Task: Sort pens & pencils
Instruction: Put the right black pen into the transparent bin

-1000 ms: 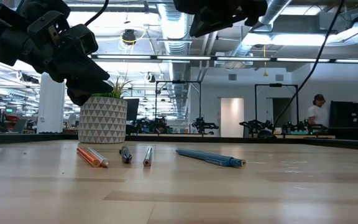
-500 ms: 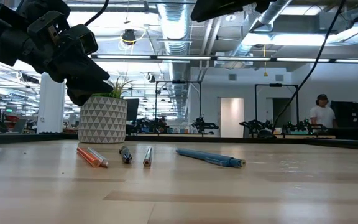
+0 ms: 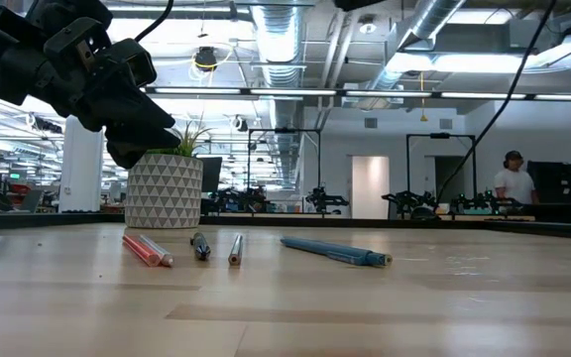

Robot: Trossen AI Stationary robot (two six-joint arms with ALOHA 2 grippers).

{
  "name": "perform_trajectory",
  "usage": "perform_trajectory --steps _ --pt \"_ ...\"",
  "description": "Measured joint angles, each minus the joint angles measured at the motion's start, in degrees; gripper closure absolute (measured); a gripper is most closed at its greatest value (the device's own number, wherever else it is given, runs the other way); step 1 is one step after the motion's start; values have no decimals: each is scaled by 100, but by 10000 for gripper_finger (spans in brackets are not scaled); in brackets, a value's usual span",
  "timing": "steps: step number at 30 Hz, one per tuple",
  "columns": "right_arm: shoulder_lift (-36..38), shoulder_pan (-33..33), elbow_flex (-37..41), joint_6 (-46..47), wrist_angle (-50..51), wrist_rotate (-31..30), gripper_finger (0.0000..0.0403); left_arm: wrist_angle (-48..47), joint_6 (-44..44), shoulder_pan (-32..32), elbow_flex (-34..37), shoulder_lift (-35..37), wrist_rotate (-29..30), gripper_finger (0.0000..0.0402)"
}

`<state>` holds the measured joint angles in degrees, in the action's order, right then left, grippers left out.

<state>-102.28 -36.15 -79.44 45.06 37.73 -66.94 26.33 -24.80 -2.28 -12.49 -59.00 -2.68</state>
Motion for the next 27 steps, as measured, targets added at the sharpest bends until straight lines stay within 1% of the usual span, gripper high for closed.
perform_trajectory --steps 8,12,16,20,24,27 --pt "0 -515 0 1985 1712 4 337 2 -122 0 0 0 7 252" --pt "148 -744 2 2887 2524 278 337 2 -150 0 0 0 53 252" --pt "305 -978 2 3737 3225 423 337 -5 -156 0 0 0 55 252" --pt "378 -1127 2 4197 3732 850 337 0 -155 0 0 0 55 252" --pt "374 -1208 2 4264 4134 1238 337 0 -153 0 0 0 55 252" --pt "361 -1219 2 4353 4193 1498 337 0 -151 0 0 0 55 252"
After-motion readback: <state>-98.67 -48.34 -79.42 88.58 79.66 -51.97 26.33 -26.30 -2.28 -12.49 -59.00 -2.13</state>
